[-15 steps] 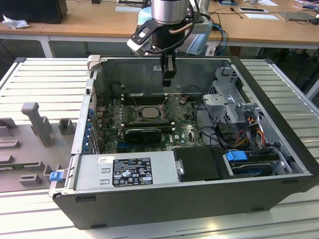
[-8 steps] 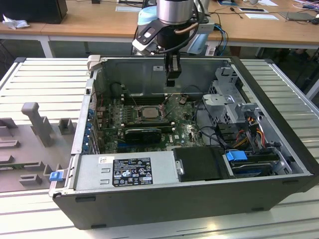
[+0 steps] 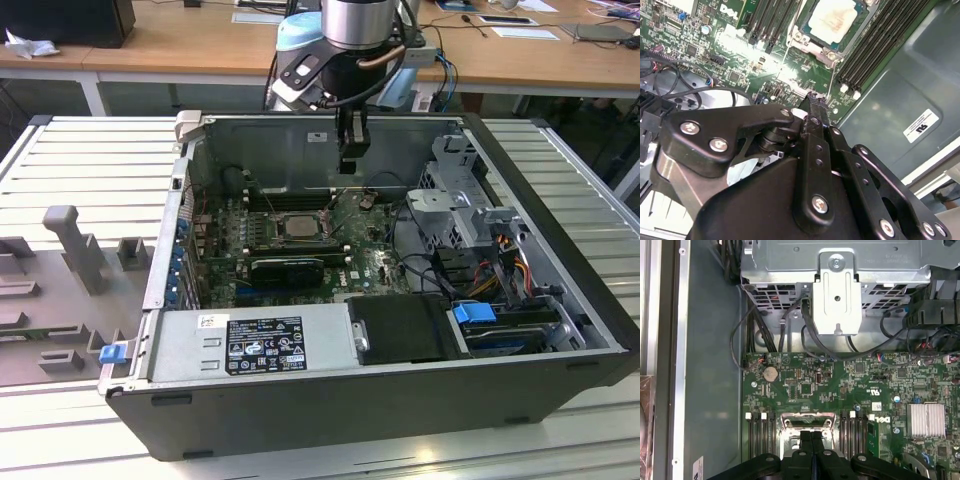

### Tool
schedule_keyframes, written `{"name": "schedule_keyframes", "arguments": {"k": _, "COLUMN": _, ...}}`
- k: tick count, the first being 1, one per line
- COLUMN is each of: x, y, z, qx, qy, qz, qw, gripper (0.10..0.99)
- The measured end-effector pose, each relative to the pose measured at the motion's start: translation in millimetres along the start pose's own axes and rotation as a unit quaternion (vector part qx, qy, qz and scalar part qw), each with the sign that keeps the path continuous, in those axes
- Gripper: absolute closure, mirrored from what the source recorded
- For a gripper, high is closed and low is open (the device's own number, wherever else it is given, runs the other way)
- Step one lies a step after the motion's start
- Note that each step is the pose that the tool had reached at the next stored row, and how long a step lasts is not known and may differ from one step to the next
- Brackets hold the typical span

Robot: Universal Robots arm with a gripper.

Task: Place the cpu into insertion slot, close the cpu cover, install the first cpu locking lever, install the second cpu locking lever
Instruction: 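Close the cpu cover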

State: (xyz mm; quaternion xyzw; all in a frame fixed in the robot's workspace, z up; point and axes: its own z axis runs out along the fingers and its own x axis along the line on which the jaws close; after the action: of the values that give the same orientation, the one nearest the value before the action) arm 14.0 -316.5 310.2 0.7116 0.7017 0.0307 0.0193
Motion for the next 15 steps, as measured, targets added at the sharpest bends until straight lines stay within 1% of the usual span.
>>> {"name": "schedule_keyframes", "arguments": {"k": 4, "x": 0.1, "y": 4.0, "z": 0.3, "qx": 0.0, "qy": 0.0, "qz": 0.0, "qw": 1.0, "gripper": 0.98}}
{"name": "schedule_keyframes", "arguments": {"k": 9, "x": 0.1, "y": 10.8, "z": 0.8, "qx": 0.0, "qy": 0.0, "qz": 0.0, "qw": 1.0, "gripper": 0.98}}
{"name": "schedule_keyframes", "arguments": {"k": 15, "x": 0.2, "y": 15.4, "z": 1.1, "qx": 0.0, "qy": 0.0, "qz": 0.0, "qw": 1.0, "gripper": 0.98}}
